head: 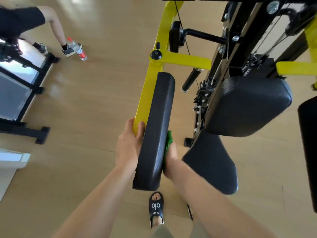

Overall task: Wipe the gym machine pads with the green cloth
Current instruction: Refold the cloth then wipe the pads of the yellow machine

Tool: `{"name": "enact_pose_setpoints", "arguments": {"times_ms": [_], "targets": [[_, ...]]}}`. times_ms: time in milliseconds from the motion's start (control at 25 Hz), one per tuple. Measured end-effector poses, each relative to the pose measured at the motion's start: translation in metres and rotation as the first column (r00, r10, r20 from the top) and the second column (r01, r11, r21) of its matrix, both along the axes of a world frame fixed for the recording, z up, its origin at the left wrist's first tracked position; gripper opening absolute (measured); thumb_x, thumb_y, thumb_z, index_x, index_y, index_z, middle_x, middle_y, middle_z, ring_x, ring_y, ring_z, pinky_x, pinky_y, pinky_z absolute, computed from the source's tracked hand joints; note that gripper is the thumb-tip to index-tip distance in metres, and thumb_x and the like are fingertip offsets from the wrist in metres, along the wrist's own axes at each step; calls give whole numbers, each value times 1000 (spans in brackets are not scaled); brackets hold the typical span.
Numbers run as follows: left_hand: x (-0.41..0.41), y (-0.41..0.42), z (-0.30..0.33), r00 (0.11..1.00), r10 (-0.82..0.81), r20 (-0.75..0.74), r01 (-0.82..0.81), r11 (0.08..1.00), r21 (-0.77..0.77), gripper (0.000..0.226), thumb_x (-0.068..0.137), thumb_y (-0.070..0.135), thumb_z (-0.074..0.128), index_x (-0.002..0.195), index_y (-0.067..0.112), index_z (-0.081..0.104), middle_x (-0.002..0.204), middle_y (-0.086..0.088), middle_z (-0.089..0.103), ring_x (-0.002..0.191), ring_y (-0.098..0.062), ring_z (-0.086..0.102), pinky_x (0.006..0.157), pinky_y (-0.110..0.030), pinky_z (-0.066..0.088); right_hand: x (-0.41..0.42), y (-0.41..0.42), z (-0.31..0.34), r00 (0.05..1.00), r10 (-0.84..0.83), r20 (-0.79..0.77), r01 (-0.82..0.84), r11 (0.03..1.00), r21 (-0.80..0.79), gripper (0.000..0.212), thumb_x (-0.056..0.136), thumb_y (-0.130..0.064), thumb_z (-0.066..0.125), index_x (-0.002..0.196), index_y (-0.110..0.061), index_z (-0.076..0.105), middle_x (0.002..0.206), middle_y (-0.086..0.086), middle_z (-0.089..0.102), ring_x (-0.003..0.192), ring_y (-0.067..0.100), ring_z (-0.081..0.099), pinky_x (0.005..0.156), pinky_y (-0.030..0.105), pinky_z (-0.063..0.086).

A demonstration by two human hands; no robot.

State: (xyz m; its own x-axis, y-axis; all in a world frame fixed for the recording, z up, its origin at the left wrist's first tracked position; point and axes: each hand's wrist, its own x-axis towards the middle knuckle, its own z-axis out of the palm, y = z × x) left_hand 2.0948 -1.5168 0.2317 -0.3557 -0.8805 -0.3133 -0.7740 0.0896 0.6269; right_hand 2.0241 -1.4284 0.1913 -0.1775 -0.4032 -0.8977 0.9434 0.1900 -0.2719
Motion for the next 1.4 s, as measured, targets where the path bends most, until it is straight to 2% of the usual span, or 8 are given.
{"name": "enact_pose_setpoints", "arguments": {"times_ms": [160, 320, 520, 720, 1040, 1160, 1240, 1400], "targets": [[1, 1, 0, 999, -34, 12, 34, 999, -24, 41, 98, 58, 31, 126, 32, 46, 93, -10, 66, 87, -34, 62, 79, -43, 50, 70, 29, -13, 980, -196, 45, 192, 978, 76, 77, 81, -77, 48, 136, -24, 56, 139, 0, 59, 132, 29, 53, 116, 48, 36], [5, 2, 1, 994, -101, 38, 102, 994, -32, 45, 99, 57, 27, 129, 27, 43, 99, -13, 65, 93, -37, 63, 72, -39, 43, 92, 29, 24, 926, -106, -361, 188, 962, 198, 64, 88, -61, 29, 140, -31, 51, 146, -4, 51, 134, 19, 47, 119, 43, 28], [6, 1, -2, 994, -112, -3, 112, 994, -16, 46, 101, 52, 31, 133, 22, 43, 110, -20, 65, 100, -40, 61, 73, -39, 39, 67, 12, 68, 515, 186, -837, 84, 961, 265, 47, 106, -37, 29, 148, -19, 40, 145, 0, 45, 136, 22, 39, 111, 41, 33], [0, -7, -1, 984, -177, -21, 178, 982, 63, 48, 105, 38, 36, 145, 12, 37, 133, -22, 58, 121, -41, 54, 85, -37, 37, -14, 37, 78, 862, -403, -306, 404, 912, -64, 37, 101, -39, 46, 106, -9, 67, 90, 9, 75, 87, 31, 70, 87, 39, 54], [-71, -5, 69, 966, -130, -225, 61, 955, -289, 41, 100, 12, 38, 141, 11, 42, 138, -14, 48, 123, -25, 44, 84, -23, 27, -131, 147, 153, 619, -671, -409, 352, 702, -619, 48, 102, -47, 40, 128, -14, 65, 128, 16, 67, 119, 32, 64, 102, 50, 50], [-135, 23, 88, 907, -286, -309, 190, 933, -305, 41, 101, 24, 39, 141, 16, 46, 135, -6, 55, 125, -25, 49, 98, -30, 37, -168, 127, 145, -49, -68, -997, 78, 994, -71, 28, 100, -35, 43, 97, -23, 68, 101, 8, 68, 97, 20, 60, 89, 38, 49], [-172, 48, 90, 880, -353, -318, 291, 929, -229, 43, 104, 31, 35, 145, 22, 43, 142, -2, 52, 132, -22, 46, 101, -29, 34, -186, 116, 108, -653, 432, -622, 115, 868, 483, 29, 98, -32, 46, 108, -23, 71, 111, 3, 67, 107, 26, 55, 98, 43, 43], [-215, 79, 84, 874, -378, -305, 361, 926, -114, 45, 106, 32, 26, 147, 21, 42, 146, -2, 49, 136, -22, 42, 100, -26, 30, -214, 102, 72, -846, 454, -280, 192, 750, 633, 34, 104, -32, 41, 125, -19, 65, 125, 8, 65, 116, 32, 58, 104, 45, 42]]}}
